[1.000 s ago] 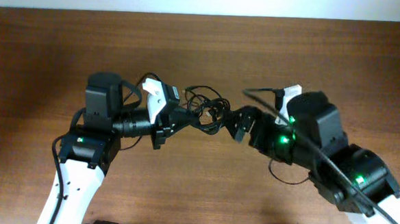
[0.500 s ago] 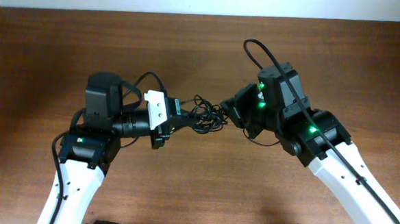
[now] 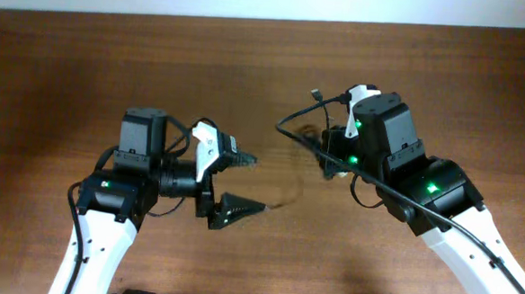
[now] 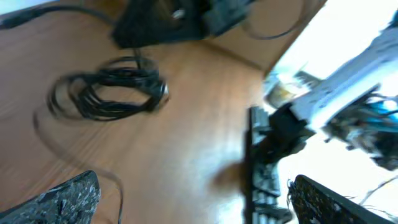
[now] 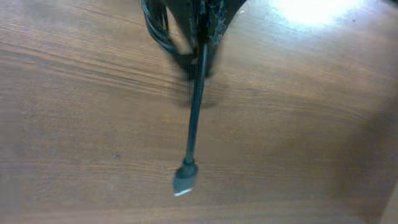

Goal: Untangle cables

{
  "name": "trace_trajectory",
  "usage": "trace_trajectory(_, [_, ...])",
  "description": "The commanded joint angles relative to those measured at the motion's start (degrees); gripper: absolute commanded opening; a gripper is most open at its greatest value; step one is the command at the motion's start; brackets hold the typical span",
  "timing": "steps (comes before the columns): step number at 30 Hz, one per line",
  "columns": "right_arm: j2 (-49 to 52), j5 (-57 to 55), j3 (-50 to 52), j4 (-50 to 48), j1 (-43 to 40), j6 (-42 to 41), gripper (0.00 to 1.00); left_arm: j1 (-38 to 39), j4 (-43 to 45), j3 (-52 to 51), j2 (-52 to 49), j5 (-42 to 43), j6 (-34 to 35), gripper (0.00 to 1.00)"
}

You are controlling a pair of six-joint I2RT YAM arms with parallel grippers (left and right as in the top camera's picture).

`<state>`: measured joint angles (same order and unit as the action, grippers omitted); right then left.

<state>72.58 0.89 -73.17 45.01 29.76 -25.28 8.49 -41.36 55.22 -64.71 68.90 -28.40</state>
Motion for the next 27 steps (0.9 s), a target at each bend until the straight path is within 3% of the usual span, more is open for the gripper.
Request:
trace_trajectory(1, [-0.59,-1.75,-0.28,-0.22,-0.22,1.51,0.04,-0.24,0.63,0.11,0.48,6.19,7.85,0.99])
trace_trajectory(3, [-0.59,-1.6,-0.28,-0.28,-0.22,1.62,0.04,1.03,2.34,0.11,-1.01,-5.97,21.57,0.99])
trace_trajectory(4, [-0.59,-1.33,-0.28,-0.39,-0.22,4.61,0.04,3.26,5.31,0.11,-2.67,-15.08,32.26,0.99])
trace_trajectory(7, [-0.61,8.07,-0.28,-1.57,-0.22,18.53,0.04,10.36,15.89,0.11,-8.96,-22.88,35.01,0.99])
trace_trajectory(8, [-0.61,9.44,-0.28,-1.99,-0.22,19.54,0.04,10.54,16.74,0.11,-10.54,-22.86,33.33,0.99])
trace_trajectory(11, [-0.61,17.68,-0.28,-2.27,-2.36,19.26,0.04,10.47,16.72,0.11,-11.37,-22.86,13.11,0.99])
trace_trajectory(14, [-0.59,36.22,-0.28,-4.26,-8.41,19.26,0.04,10.49,18.23,0.11,-11.37,-21.86,8.98,1.0])
trace_trajectory(15, [-0.59,44.74,-0.28,-5.49,-9.49,19.23,0.04,10.54,18.6,0.11,-11.37,-18.91,4.33,0.94])
trace_trajectory(19, [0.24,56.7,-0.28,-5.81,-9.57,15.02,0.04,10.54,22.73,0.11,-11.37,-14.67,0.87,0.88])
trace_trajectory(20, [0.57,57.27,-0.28,-5.84,-9.57,14.01,0.04,10.54,23.82,0.11,-11.37,-13.31,-1.09,0.77])
trace_trajectory(21, [1.31,57.46,-0.28,-5.86,-9.57,12.59,0.04,10.54,24.02,0.11,-11.37,-13.18,-3.23,0.29])
trace_trajectory(22, [1.86,59.23,-0.28,-5.88,-9.57,12.55,0.04,10.54,24.02,0.11,-11.37,-13.16,-3.21,0.18])
trace_trajectory(23, [2.4,60.04,-0.28,-5.84,-9.55,12.55,0.04,10.54,23.78,0.11,-11.37,-13.11,-3.17,0.0])
trace_trajectory(24, [2.82,59.36,-0.28,-6.03,-9.55,12.59,0.04,10.54,23.65,0.11,-11.37,-13.18,-3.17,0.0])
trace_trajectory(26, [2.8,45.59,-0.28,-5.73,-9.55,12.52,0.04,10.47,21.29,0.11,-11.37,-17.94,-2.51,0.0])
trace_trajectory(27, [2.8,35.52,-0.28,-4.66,-9.55,10.4,0.13,10.47,20.13,0.11,-11.37,-23.43,2.95,0.0])
